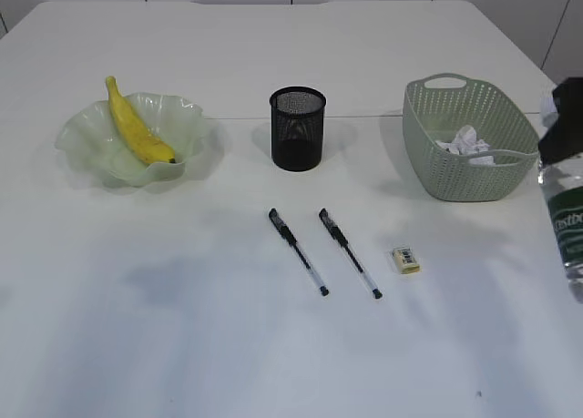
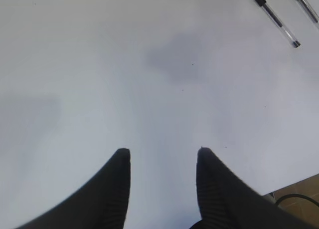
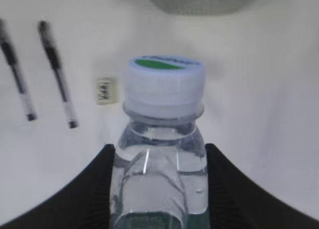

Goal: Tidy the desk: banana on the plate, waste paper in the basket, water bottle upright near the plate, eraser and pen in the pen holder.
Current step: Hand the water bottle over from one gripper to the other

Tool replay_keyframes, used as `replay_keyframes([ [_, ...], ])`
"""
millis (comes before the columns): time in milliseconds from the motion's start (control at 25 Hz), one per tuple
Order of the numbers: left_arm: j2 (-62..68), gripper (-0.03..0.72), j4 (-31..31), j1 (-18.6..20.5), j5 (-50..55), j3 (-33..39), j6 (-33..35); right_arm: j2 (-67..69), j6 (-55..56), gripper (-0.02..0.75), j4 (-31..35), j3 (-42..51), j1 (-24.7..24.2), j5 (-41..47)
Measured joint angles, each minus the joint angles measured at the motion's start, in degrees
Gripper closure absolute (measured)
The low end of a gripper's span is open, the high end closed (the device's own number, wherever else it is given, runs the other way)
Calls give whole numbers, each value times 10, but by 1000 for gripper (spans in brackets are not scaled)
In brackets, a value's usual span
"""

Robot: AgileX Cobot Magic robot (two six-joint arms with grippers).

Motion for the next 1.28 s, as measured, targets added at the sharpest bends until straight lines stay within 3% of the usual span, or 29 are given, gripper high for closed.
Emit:
replay_keyframes([
  [600, 0, 383, 0, 0, 0, 0, 0, -13, -454, 374, 449, 3, 5, -29],
  [880, 0, 383, -1, 0, 0, 0, 0, -13, -590, 374, 528, 3, 46, -29],
  [1120, 0, 383, -1, 0, -3, 0, 0, -13, -747, 376, 652, 3, 79, -30],
  [1280, 0, 383, -1, 0, -15, 0, 0, -13, -796, 376, 701, 3, 83, -26],
])
